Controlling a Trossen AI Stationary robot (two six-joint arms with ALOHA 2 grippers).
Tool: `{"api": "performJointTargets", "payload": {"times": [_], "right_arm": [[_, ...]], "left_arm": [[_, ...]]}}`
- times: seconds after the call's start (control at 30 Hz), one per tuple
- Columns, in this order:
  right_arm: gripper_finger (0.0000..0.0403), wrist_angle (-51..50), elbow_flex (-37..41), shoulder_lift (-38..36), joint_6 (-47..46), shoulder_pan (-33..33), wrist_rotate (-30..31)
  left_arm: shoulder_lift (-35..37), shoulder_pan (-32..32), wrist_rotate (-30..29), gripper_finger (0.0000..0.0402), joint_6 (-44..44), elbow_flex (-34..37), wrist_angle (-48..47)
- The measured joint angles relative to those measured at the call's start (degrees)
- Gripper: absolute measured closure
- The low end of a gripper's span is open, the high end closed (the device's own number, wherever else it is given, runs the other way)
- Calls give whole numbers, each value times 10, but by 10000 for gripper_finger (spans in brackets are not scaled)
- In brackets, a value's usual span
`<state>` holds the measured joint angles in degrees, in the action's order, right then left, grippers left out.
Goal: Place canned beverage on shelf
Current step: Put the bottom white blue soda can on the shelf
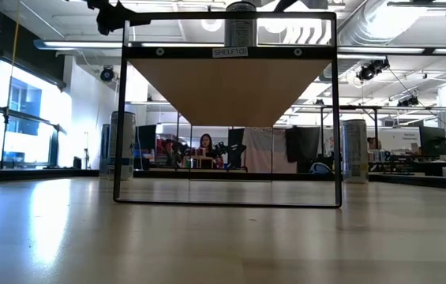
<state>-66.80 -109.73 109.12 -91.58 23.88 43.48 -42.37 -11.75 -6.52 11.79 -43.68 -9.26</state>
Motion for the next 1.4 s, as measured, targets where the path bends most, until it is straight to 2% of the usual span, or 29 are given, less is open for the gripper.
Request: {"api": "performJointTargets", "payload": {"times": [0.13,0.37,0.67,1.03,1.27,1.4], "right_arm": [[8,-9,-36,54,6,-21,6],[8,-42,-51,96,-59,-29,53],[8,-129,-50,98,-93,-11,111],[8,-122,-48,98,-92,-14,138],[8,-109,-48,98,-53,-31,149],[8,-109,-48,98,-34,-46,174]], "left_arm": [[0,0,0,51,0,0,0],[0,0,0,51,1,0,0],[0,0,0,51,6,0,0],[0,0,9,51,16,0,0],[0,0,9,51,15,0,0],[0,0,9,51,15,0,0]]}}
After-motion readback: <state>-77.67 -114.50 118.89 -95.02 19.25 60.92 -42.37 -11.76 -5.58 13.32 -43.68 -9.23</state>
